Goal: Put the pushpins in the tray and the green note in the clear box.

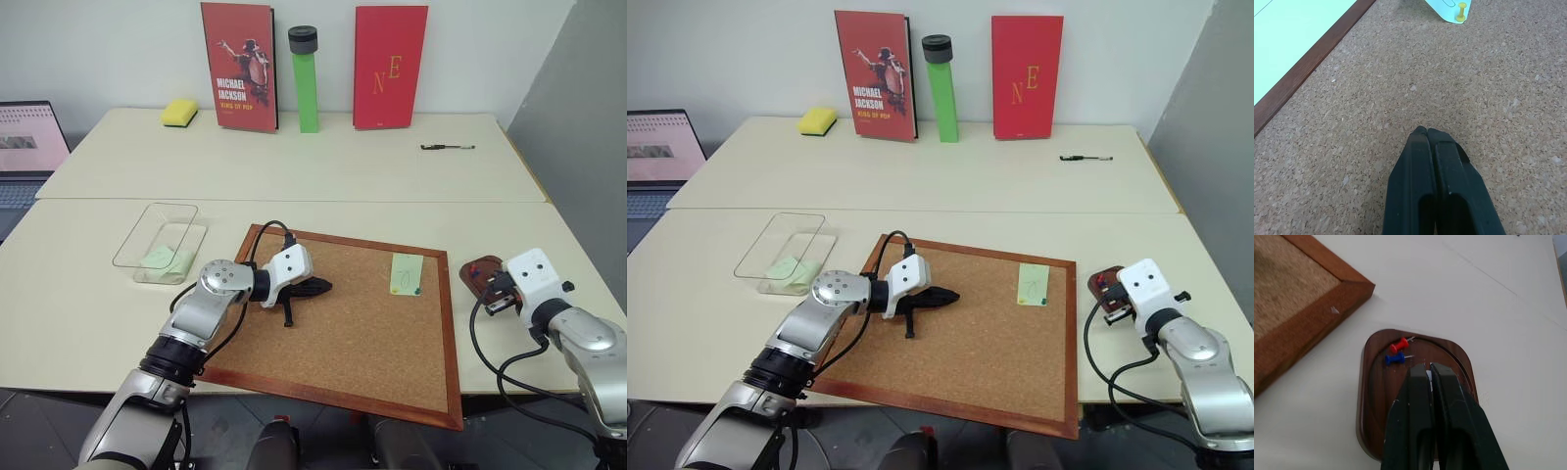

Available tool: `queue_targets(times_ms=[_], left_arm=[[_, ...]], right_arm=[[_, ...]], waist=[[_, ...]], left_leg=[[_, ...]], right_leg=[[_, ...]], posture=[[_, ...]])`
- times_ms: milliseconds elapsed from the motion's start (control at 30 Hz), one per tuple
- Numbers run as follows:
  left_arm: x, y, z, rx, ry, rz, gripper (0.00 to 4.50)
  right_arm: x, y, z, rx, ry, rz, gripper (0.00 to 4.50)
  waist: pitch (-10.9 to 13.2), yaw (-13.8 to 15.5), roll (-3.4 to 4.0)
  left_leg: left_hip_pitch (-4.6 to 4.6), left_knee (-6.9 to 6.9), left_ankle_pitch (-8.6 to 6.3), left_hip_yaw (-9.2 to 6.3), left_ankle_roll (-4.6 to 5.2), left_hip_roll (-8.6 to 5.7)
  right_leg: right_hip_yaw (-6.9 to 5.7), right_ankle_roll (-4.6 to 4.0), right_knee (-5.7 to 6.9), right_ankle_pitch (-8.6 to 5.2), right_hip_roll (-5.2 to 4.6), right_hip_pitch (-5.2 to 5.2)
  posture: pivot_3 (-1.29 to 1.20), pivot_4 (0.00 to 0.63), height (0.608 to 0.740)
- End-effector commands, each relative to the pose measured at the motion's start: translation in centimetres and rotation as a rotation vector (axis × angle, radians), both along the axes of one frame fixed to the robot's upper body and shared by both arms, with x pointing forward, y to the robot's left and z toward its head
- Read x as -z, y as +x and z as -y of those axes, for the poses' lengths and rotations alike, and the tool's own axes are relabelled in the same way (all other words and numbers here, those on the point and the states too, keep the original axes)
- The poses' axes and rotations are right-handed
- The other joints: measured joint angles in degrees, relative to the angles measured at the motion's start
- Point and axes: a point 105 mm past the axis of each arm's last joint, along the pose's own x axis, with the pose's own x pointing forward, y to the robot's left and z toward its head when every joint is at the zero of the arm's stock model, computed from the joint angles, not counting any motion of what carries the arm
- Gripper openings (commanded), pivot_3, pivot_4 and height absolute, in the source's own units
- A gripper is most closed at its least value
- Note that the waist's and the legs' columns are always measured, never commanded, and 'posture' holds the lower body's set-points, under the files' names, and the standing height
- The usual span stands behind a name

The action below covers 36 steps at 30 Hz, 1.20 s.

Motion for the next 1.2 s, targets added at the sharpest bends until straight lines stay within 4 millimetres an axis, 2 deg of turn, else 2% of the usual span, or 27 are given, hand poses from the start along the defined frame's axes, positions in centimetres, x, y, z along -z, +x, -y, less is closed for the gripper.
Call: queue_targets(times_ms=[33,100,200,367,433,533,667,700,1000,1200], left_arm=[[1.6,-0.2,-0.8,-0.016,0.067,-0.04,0.0],[1.6,-0.2,-0.8,-0.017,0.069,-0.039,0.0],[1.6,-0.2,-0.8,-0.019,0.07,-0.037,0.0],[1.6,-0.2,-1.0,-0.025,0.073,-0.036,0.0],[1.6,-0.2,-1.1,-0.026,0.074,-0.035,0.0],[1.6,-0.2,-1.2,-0.027,0.076,-0.036,0.0],[1.7,-0.1,-1.3,-0.025,0.081,-0.035,0.0],[1.7,-0.1,-1.3,-0.023,0.082,-0.034,0.0],[1.7,-0.1,-1.3,-0.019,0.087,-0.032,0.0],[1.7,0.0,-1.4,-0.021,0.089,-0.03,0.0]], right_arm=[[-0.4,0.4,0.1,-0.007,-0.04,0.034,0.26],[-0.1,0.6,0.5,0.002,-0.066,0.034,0.57],[0.0,0.8,0.7,0.011,-0.072,0.038,1.3],[-1.0,0.6,0.6,0.006,-0.051,0.06,2.24],[-1.9,0.4,0.5,0.002,-0.031,0.086,2.24],[-3.0,-0.2,-0.9,-0.049,0.062,0.106,2.24],[-2.7,-2.3,-6.0,-0.257,0.264,0.052,2.24],[-2.4,-2.6,-6.7,-0.28,0.277,0.042,2.24],[-0.4,-2.9,-10.2,-0.367,0.34,-0.035,2.24],[0.3,-2.0,-11.0,-0.388,0.325,-0.048,2.24]], waist=[[0.0,0.0,0.0],[0.0,0.01,0.0],[0.0,0.01,0.0],[0.0,-0.01,0.0],[0.0,-0.02,0.0],[0.0,-0.02,0.0],[0.0,-0.03,0.0],[0.0,-0.04,0.0],[-0.01,-0.22,-0.01],[-0.01,-0.26,-0.01]], left_leg=[[-0.01,-0.01,0.0,0.0,0.0,0.0],[-0.01,-0.02,0.0,0.0,0.0,-0.01],[-0.02,-0.02,0.0,0.0,0.0,-0.02],[-0.01,-0.01,0.0,-0.01,0.0,-0.02],[-0.01,-0.01,0.0,-0.01,0.0,-0.02],[-0.02,-0.02,0.0,-0.01,0.0,-0.02],[-0.01,-0.04,0.0,-0.06,0.0,-0.01],[-0.02,-0.05,0.0,-0.06,0.0,0.0],[0.01,-0.02,0.0,-0.03,0.0,0.02],[-0.01,-0.02,0.0,-0.03,0.0,0.01]], right_leg=[[-0.01,0.0,0.01,0.0,0.0,0.0],[-0.01,0.01,0.01,0.0,0.0,0.0],[-0.01,0.01,-0.01,0.01,-0.01,0.0],[-0.01,0.0,0.02,0.0,-0.01,0.0],[0.0,0.0,0.02,0.0,-0.01,0.0],[-0.01,0.01,0.02,0.0,-0.01,0.0],[-0.04,0.01,0.02,0.0,0.0,0.0],[-0.05,0.01,0.02,0.01,0.01,0.0],[-0.04,-0.01,-0.01,-0.01,0.0,0.01],[-0.02,-0.01,-0.05,-0.01,0.0,0.01]], posture=[[0.0,0.15,0.74],[0.0,0.15,0.74],[0.0,0.15,0.74],[0.0,0.15,0.74],[0.0,0.15,0.74],[0.0,0.15,0.74],[0.0,0.15,0.74],[0.0,0.15,0.74],[0.0,0.15,0.74],[0.0,0.15,0.74]])
